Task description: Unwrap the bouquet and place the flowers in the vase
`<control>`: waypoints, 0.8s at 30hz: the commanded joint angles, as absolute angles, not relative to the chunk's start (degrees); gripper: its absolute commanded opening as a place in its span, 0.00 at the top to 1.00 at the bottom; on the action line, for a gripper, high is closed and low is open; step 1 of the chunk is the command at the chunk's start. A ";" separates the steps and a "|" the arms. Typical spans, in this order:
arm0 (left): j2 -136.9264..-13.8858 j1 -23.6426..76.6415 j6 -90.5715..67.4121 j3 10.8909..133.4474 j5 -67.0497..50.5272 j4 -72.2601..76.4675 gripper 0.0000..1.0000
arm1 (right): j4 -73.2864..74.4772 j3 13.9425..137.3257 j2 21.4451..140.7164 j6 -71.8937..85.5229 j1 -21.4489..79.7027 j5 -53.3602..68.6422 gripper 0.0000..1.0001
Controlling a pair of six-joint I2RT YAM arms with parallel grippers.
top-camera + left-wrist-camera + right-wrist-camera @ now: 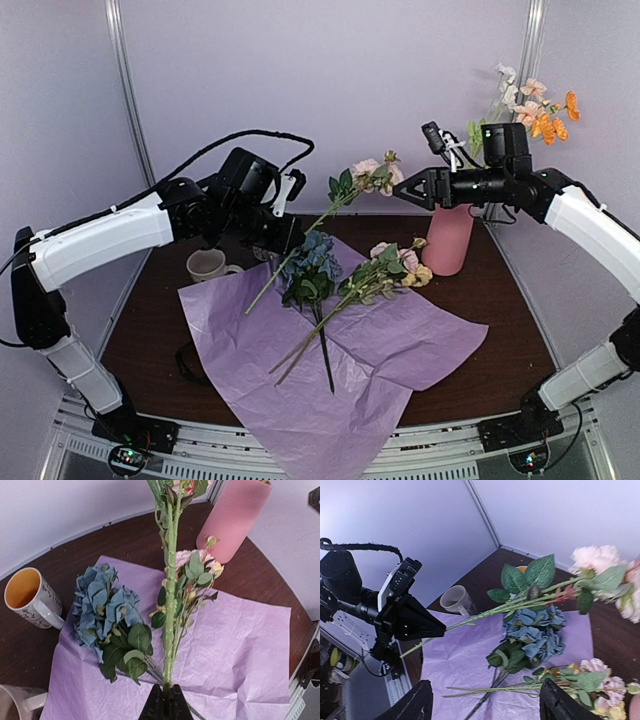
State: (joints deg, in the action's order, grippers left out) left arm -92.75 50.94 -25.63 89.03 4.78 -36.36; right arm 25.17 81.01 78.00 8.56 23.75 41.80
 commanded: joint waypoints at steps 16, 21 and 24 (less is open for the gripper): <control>-89.25 52.00 -31.99 79.96 0.20 -6.29 1.00 | 14.95 90.57 99.64 33.68 30.21 50.14 0.26; -91.45 52.82 -32.50 82.34 1.47 -10.33 1.00 | 16.57 89.44 99.81 33.10 30.45 47.31 0.27; -91.91 52.82 -31.74 81.35 1.22 -14.74 1.00 | 21.07 87.77 97.09 27.52 29.84 42.92 0.29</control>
